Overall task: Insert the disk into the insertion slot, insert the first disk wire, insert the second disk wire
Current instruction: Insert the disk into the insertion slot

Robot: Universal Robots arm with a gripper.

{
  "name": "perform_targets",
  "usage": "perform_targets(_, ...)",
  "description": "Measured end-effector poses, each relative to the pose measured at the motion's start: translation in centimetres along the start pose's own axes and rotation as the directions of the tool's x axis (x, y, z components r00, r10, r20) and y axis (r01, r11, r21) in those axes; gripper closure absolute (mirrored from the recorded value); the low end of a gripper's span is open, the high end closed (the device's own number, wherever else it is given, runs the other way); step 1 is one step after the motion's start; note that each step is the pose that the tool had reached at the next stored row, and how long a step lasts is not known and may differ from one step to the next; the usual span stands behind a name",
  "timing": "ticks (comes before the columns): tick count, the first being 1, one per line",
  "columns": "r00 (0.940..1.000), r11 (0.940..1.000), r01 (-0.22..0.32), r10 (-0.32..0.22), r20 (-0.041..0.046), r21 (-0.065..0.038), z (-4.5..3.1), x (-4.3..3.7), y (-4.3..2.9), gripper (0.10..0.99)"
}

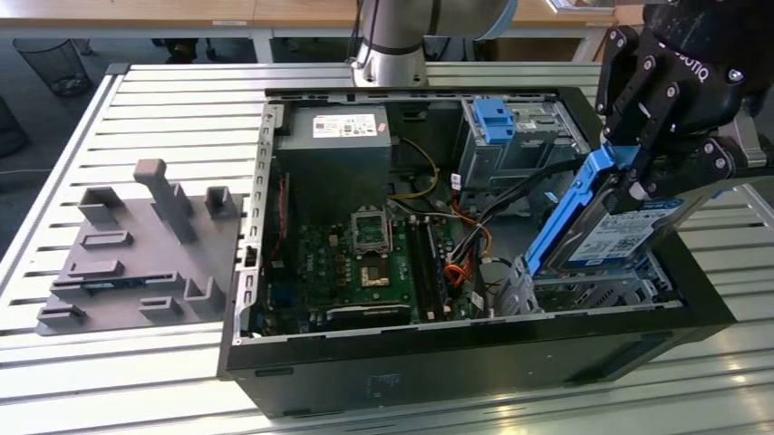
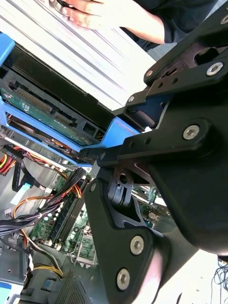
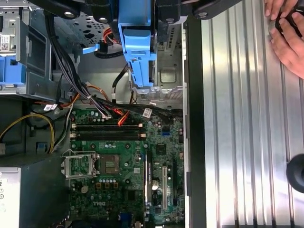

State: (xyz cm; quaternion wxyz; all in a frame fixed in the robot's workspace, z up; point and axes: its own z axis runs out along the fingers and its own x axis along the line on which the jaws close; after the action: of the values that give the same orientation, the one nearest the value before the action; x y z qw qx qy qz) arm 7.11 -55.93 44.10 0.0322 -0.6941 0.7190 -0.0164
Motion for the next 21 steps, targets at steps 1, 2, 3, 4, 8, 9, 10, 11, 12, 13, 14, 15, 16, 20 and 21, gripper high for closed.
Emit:
perform_targets(1,1.0000,1.0000,0.000,0.000,0.0002,0.000,0.05,-0.02,0.01,0.718)
perform_targets(2,1.0000,1.0000,0.000,0.000,0.0005,0.000,0.10,-0.03,0.01,0.718)
perform_targets(3,1.0000,1.0000,0.000,0.000,0.0005,0.000,0.15,-0.04,0.01,0.718)
perform_targets(4,1.0000,1.0000,0.000,0.000,0.0005,0.000,0.19,-0.05,0.02,0.718)
perform_targets(8,1.0000,1.0000,0.000,0.000,0.0002,0.000,0.42,-0.07,0.04,0.718)
perform_targets(9,1.0000,1.0000,0.000,0.000,0.0002,0.000,0.50,-0.06,0.04,0.718)
perform_targets(10,1.0000,1.0000,0.000,0.000,0.0003,0.000,0.59,-0.06,0.05,0.718)
perform_targets(11,1.0000,1.0000,0.000,0.000,0.0003,0.000,0.67,-0.06,0.06,0.718)
perform_targets(12,1.0000,1.0000,0.000,0.000,0.0004,0.000,0.76,-0.05,0.06,0.718)
perform_targets(13,1.0000,1.0000,0.000,0.000,0.0004,0.000,0.84,-0.05,0.07,0.718)
perform_targets(14,1.0000,1.0000,0.000,0.000,0.0007,0.000,0.92,-0.05,0.07,0.718)
perform_targets(15,1.0000,1.0000,0.000,0.000,0.0008,0.000,0.99,-0.05,0.08,0.718)
perform_targets(16,1.0000,1.0000,0.000,0.000,0.0009,0.000,1.06,-0.05,0.08,0.718)
perform_targets(20,1.0000,1.0000,0.000,0.000,0.0013,0.000,1.34,-0.04,0.11,0.718)
perform_targets(21,1.0000,1.0000,0.000,0.000,0.0012,0.000,1.40,-0.04,0.11,0.718)
